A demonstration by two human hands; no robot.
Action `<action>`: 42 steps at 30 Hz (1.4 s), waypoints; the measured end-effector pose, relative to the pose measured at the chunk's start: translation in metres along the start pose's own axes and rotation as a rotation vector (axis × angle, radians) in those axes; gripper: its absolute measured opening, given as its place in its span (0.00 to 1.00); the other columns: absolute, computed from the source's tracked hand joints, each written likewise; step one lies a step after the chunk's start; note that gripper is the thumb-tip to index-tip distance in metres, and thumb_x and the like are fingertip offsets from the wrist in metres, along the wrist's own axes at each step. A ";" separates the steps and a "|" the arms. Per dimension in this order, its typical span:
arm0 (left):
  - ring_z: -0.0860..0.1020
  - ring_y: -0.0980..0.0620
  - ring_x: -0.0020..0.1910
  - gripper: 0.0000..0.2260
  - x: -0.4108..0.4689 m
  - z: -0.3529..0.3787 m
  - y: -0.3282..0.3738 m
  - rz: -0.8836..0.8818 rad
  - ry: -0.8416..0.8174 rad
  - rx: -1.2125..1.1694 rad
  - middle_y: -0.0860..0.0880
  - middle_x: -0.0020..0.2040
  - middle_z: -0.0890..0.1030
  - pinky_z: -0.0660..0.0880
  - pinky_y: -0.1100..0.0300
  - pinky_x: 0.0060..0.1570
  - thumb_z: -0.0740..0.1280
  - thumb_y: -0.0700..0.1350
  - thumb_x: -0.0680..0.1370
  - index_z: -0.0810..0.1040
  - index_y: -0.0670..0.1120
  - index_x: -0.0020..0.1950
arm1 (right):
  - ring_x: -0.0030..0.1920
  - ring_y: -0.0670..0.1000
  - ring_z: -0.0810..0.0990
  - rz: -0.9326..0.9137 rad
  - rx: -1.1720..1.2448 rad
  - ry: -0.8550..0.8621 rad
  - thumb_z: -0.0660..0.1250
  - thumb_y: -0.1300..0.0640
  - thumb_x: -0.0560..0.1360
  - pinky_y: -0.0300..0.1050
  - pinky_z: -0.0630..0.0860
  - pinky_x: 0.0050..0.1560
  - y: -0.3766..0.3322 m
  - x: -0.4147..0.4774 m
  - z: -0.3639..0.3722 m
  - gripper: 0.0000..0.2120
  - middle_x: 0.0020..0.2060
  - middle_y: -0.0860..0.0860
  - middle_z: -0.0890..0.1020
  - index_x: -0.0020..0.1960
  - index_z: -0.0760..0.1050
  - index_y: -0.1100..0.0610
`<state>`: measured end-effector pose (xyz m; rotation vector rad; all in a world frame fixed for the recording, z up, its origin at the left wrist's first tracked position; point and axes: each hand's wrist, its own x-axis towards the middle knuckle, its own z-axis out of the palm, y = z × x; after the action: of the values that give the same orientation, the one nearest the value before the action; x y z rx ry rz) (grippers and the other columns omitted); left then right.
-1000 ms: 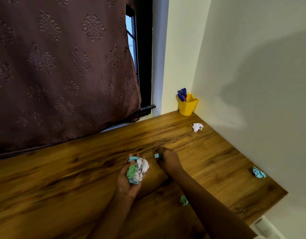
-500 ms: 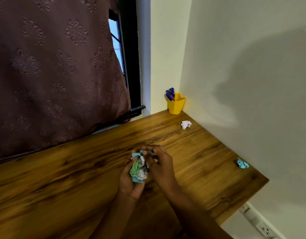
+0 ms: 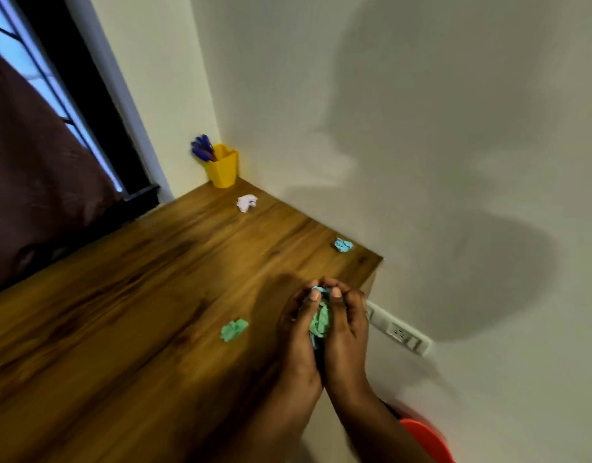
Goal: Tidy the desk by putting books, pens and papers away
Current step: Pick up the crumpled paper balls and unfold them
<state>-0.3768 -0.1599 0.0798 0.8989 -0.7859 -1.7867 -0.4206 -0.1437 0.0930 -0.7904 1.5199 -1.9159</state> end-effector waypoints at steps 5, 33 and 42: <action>0.81 0.55 0.50 0.09 -0.024 0.049 -0.095 -0.184 -0.033 0.182 0.53 0.49 0.84 0.75 0.58 0.51 0.67 0.50 0.76 0.80 0.51 0.54 | 0.53 0.55 0.81 0.298 0.002 0.263 0.61 0.56 0.79 0.57 0.77 0.56 0.033 -0.004 -0.109 0.08 0.49 0.53 0.82 0.51 0.79 0.52; 0.78 0.44 0.54 0.10 -0.007 0.020 -0.380 -0.738 0.278 0.392 0.43 0.54 0.81 0.75 0.46 0.58 0.66 0.51 0.77 0.79 0.48 0.53 | 0.47 0.55 0.78 1.013 -0.143 0.286 0.62 0.55 0.78 0.48 0.74 0.49 0.217 -0.011 -0.316 0.07 0.51 0.56 0.81 0.52 0.77 0.55; 0.81 0.59 0.43 0.09 -0.033 -0.003 -0.065 0.061 0.347 0.443 0.54 0.45 0.84 0.74 0.69 0.39 0.61 0.39 0.79 0.80 0.46 0.51 | 0.47 0.47 0.80 0.331 -0.229 -0.377 0.62 0.64 0.77 0.40 0.75 0.48 0.047 0.001 -0.121 0.11 0.44 0.47 0.83 0.48 0.80 0.52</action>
<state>-0.3953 -0.1074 0.0327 1.4135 -0.9825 -1.3692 -0.5079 -0.0758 0.0250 -0.8767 1.5318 -1.2874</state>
